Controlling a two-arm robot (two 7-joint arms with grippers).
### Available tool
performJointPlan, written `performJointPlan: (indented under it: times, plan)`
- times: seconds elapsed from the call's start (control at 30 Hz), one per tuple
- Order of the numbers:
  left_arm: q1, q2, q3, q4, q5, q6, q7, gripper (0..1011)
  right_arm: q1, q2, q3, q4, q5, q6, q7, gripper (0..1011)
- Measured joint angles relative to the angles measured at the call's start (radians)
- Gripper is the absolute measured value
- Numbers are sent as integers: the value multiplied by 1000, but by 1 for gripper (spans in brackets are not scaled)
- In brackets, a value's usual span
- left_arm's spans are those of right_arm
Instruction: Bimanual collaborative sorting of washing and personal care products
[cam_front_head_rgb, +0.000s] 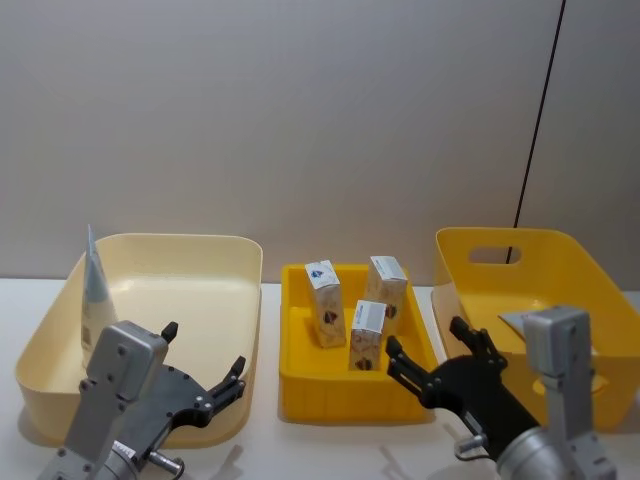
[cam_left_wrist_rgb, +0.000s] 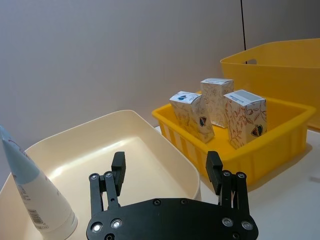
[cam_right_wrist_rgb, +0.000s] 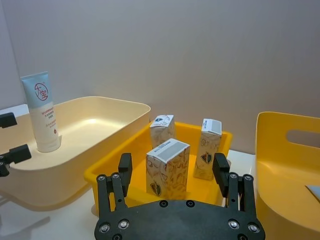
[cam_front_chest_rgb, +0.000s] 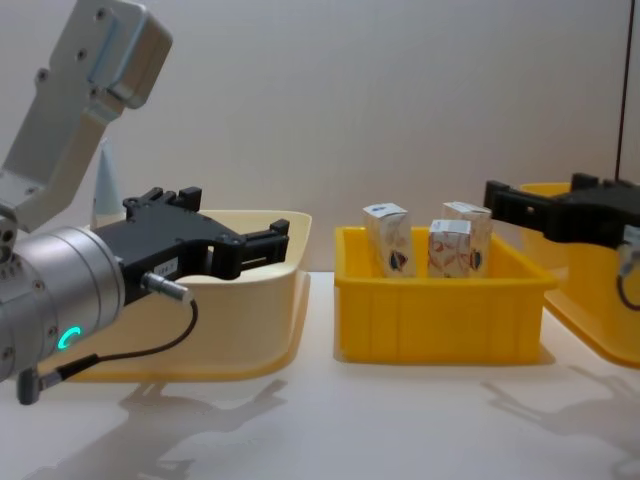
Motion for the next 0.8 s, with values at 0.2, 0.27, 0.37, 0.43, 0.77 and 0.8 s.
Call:
performJointPlan:
  times: [0.2, 0.27, 0.37, 0.43, 0.77, 0.8]
  plan:
    - [0, 0, 0, 0, 0, 0, 0, 1003, 35, -23, -9, 29, -10, 17, -1, 1001]
    - [0, 0, 0, 0, 0, 0, 0, 1003, 44, -30, -11, 38, -13, 22, -3, 1001]
    - [0, 0, 0, 0, 0, 0, 0, 1003, 65, -46, -16, 58, -18, 32, -10, 1001]
    - [0, 0, 0, 1, 0, 0, 0, 1004, 81, -58, -19, 75, -22, 39, -15, 1001]
    - [0, 0, 0, 1, 0, -1, 0, 1003, 144, -106, -30, 148, -39, 71, -37, 1001]
    - [0, 0, 0, 1, 0, -1, 0, 1003, 152, -113, -32, 158, -42, 76, -41, 1001]
